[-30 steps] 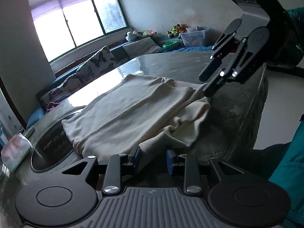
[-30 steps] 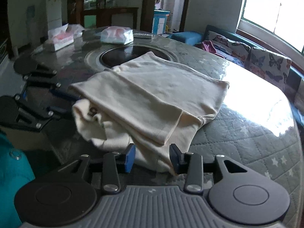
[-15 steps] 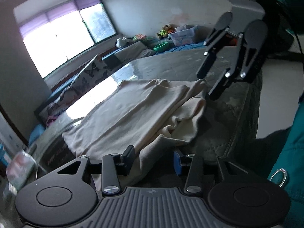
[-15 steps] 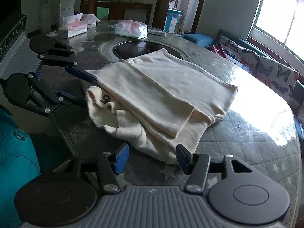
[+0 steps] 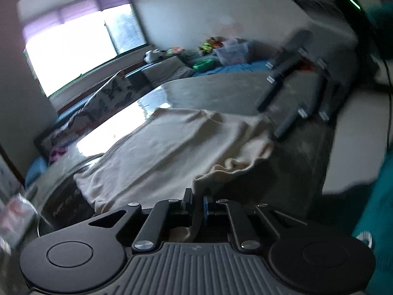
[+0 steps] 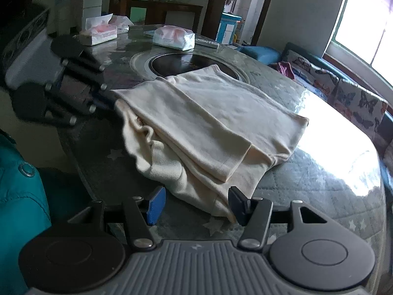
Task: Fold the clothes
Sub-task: 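Grasp the sweatshirt side edge with the left gripper, then grasp the side edge with the right gripper and lift it up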
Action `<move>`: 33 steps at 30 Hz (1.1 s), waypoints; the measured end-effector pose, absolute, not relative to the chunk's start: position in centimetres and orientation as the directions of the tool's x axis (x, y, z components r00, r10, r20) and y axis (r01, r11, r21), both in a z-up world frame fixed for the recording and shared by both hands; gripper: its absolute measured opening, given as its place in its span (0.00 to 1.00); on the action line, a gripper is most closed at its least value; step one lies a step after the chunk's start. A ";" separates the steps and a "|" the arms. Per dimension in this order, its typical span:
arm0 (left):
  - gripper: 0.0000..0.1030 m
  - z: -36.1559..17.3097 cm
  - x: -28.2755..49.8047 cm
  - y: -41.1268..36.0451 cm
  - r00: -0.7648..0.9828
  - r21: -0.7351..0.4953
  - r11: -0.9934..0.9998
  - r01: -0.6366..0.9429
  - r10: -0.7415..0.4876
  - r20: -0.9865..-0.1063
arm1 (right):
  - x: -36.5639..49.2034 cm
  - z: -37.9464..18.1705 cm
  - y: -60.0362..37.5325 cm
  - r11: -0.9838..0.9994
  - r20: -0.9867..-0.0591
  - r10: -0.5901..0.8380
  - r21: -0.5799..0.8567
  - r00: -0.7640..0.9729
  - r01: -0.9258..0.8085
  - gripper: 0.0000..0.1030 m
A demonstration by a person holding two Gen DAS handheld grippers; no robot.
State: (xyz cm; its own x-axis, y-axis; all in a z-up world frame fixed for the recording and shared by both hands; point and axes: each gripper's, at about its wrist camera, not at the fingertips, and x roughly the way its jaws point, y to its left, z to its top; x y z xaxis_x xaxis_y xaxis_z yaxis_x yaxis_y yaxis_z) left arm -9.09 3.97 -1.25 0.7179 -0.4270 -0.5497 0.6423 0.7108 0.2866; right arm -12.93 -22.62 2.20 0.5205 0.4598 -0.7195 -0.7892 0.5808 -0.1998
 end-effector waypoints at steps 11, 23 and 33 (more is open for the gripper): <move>0.08 0.9 -5.0 5.4 0.687 0.114 0.785 0.609 -0.450 -0.570 | -11.5 1.3 -20.6 0.500 -0.679 0.509 -0.269 0.530 -0.823 0.57; 0.22 -0.2 -6.5 5.8 0.695 0.144 0.783 0.606 -0.432 -0.574 | -7.3 0.9 -19.6 0.524 -0.728 0.528 -0.126 0.437 -0.843 0.14; 0.31 -2.2 -8.7 5.9 0.726 0.283 0.746 0.603 -0.366 -0.582 | -5.9 1.5 -19.7 0.564 -0.724 0.542 -0.062 0.426 -0.824 0.14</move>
